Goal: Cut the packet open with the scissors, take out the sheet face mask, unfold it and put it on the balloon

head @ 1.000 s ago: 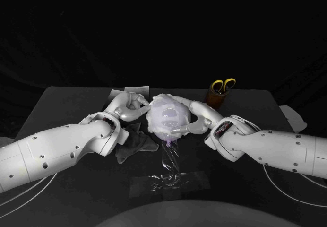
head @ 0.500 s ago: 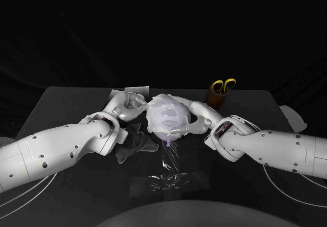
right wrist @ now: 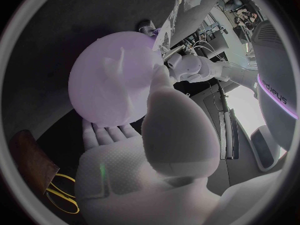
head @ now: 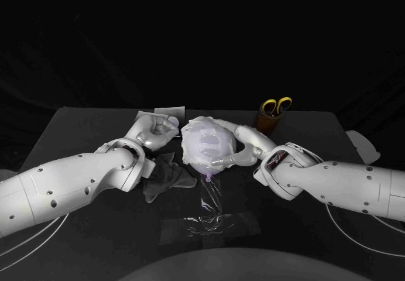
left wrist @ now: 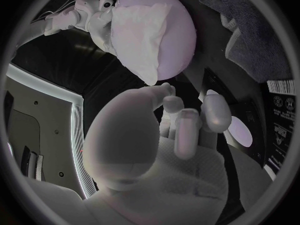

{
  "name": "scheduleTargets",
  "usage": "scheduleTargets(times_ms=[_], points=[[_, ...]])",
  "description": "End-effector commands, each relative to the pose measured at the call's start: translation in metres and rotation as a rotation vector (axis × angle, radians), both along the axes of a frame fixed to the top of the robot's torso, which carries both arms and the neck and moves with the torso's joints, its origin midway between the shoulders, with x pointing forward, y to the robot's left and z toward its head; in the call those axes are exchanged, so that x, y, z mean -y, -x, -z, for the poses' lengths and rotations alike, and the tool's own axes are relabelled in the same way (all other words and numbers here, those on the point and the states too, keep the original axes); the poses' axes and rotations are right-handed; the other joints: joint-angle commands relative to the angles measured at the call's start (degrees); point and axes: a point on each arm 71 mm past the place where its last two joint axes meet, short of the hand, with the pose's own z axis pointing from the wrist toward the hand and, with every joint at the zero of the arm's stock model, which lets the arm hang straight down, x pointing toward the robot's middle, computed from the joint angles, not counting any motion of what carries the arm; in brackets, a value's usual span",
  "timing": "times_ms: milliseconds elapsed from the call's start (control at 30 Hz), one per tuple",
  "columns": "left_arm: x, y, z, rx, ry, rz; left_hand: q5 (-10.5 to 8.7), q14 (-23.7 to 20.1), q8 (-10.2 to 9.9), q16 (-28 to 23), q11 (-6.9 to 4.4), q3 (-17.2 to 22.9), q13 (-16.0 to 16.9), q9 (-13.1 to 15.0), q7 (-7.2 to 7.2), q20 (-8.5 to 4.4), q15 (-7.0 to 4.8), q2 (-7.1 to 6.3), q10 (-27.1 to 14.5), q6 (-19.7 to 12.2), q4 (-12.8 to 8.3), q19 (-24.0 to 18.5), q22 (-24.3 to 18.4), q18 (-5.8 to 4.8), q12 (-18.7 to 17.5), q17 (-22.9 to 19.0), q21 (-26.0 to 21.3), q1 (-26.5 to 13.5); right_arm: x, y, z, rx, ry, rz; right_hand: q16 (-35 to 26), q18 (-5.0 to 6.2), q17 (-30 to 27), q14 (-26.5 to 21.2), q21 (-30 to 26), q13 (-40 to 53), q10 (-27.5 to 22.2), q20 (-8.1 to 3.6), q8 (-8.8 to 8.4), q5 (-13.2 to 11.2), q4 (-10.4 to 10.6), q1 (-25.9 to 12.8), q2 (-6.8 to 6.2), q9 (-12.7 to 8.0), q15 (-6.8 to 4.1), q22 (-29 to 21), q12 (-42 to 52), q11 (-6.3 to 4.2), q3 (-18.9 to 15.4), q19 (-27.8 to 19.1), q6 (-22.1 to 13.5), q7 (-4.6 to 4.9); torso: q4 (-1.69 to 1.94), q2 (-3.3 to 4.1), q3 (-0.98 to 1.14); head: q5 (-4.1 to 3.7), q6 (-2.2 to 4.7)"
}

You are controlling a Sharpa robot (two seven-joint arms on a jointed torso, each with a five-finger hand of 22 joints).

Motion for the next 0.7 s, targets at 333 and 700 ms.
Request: scheduleTargets(times_ms=[333, 700], points=[[-0.0036, -0.0016, 0.0035, -0.054, -0.002, -0.023, 0.04, 2.87, 1.30, 0.21, 0.33, 1.32, -1.55, 2.40, 0.26, 0.17, 0.17, -0.58, -1.49, -1.25, -0.06, -0.20, -0.50, -0.40, -1.13, 3.67, -0.05, -1.36, -0.0020, 0.0036, 0.0078, -0.048, 0.024, -0.022, -0.05, -0.83, -0.12, -0.34, 0.22, 0.07, 0.20, -0.05, 0.24, -0.22, 0.10, 0.17, 0.67, -0.12, 0.07, 0.02, 0.28, 0.07, 0.43, 0.51, 0.35, 8.72, 0.04, 0.01, -0.02, 0.02, -0.04], [-0.0004, -0.0067, -0.0050, 0.006, 0.120, 0.007, -0.09, -3.38, -1.74, -4.12, 2.87, -2.96, -14.56, 0.54, 2.58, 2.25, 2.63, -3.94, -13.98, -5.54, 6.34, -13.50, -14.85, 2.74, -11.18, -9.95, -11.67, -10.31, -0.0026, 0.0039, 0.0077, -0.048, 0.024, -0.025, -0.05, -0.83, -0.12, -0.34, 0.22, 0.07, 0.20, -0.05, 0.24, -0.22, 0.10, 0.17, 0.67, -0.12, 0.07, 0.02, 0.28, 0.07, 0.43, 0.51, 0.35, 8.72, -0.11, 0.07, -0.03, 0.08, 0.30]])
